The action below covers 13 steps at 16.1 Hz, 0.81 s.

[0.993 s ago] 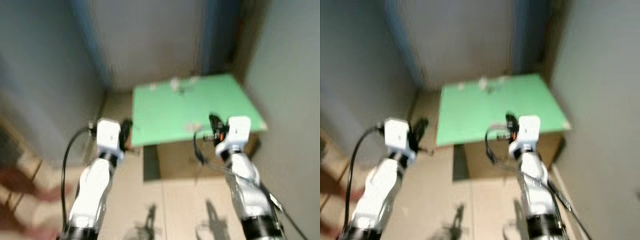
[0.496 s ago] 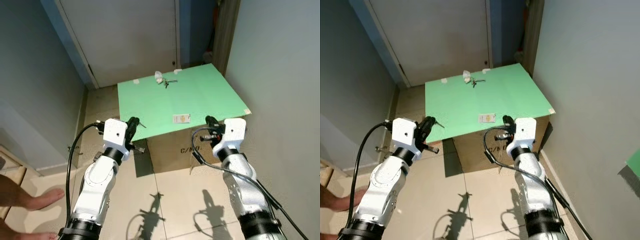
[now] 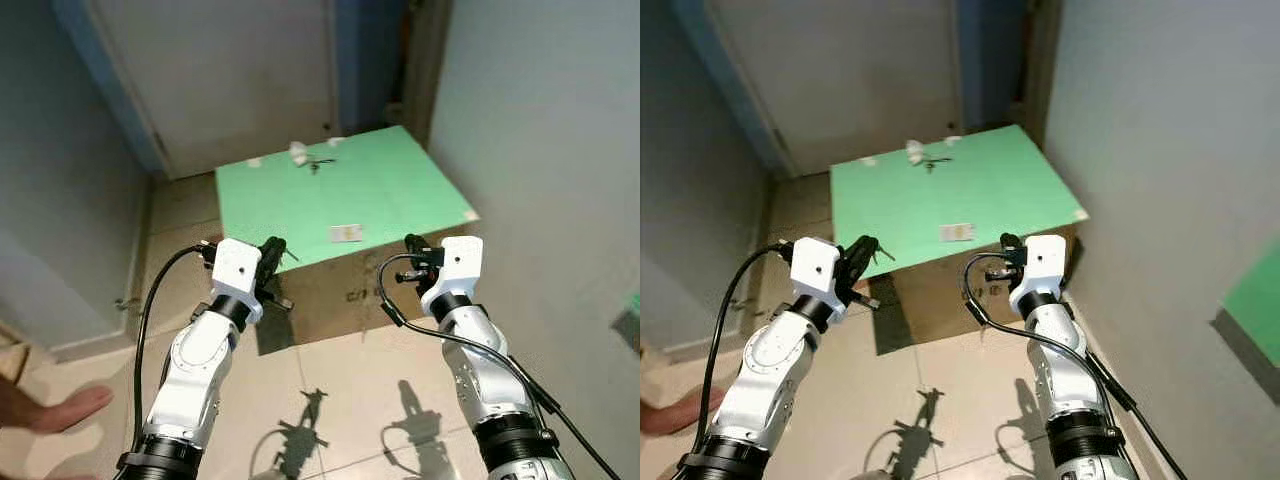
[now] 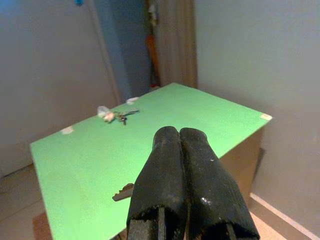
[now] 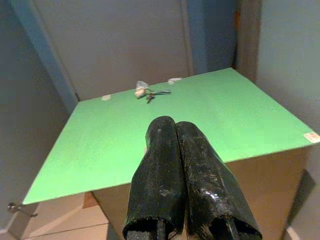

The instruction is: Hang keys on a hook

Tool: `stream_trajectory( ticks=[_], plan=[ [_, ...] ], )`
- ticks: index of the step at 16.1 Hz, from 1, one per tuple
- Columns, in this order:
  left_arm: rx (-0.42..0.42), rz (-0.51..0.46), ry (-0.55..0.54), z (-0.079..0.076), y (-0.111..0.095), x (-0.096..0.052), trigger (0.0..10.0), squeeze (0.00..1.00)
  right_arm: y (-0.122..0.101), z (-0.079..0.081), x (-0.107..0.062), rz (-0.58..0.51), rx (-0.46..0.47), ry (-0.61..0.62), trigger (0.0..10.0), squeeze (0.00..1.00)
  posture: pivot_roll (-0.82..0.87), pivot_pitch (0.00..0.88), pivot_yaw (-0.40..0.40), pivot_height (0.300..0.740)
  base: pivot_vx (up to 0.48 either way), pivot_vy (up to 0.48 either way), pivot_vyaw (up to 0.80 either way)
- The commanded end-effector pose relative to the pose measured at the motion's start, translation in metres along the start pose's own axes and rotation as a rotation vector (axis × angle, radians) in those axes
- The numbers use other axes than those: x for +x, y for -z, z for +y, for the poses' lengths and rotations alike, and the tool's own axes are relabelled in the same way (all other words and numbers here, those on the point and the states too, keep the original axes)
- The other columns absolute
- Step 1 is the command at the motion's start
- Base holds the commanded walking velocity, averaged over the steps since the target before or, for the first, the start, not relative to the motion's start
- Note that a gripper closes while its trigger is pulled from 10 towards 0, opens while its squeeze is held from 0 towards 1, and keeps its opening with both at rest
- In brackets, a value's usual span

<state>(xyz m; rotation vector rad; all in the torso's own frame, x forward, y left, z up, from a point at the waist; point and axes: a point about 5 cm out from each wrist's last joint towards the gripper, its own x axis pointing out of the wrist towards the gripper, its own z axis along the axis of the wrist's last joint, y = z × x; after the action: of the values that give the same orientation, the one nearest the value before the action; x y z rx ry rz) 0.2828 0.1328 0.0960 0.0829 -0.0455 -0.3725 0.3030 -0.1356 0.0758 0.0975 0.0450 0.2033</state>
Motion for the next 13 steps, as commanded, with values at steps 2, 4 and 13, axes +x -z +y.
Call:
stream_trajectory(
  ticks=[2, 4, 13],
  plan=[
    [0.022, 0.012, -0.001, 0.0056, 0.0011, 0.0009, 0.0, 0.0, -0.0039, 0.0035, 0.0065, -0.009, 0.002, -0.023, 10.0, 0.0, -0.19, 0.0, 0.107, 0.74, 0.0, 0.0, -0.73],
    [0.02, 0.011, 0.004, 0.0056, 0.0007, 0.002, 0.0, 0.0, -0.0036, 0.0031, 0.0067, -0.009, 0.0, -0.024, 10.0, 0.0, -0.19, 0.0, 0.11, 0.74, 0.0, 0.0, -0.73],
    [0.029, -0.005, 0.134, -0.0035, -0.0042, 0.0094, 0.0, 0.0, 0.0009, 0.0008, 0.0017, -0.007, 0.005, -0.004, 10.0, 0.0, -0.21, 0.0, 0.131, 0.74, 0.0, 0.476, -0.73]
  ],
)
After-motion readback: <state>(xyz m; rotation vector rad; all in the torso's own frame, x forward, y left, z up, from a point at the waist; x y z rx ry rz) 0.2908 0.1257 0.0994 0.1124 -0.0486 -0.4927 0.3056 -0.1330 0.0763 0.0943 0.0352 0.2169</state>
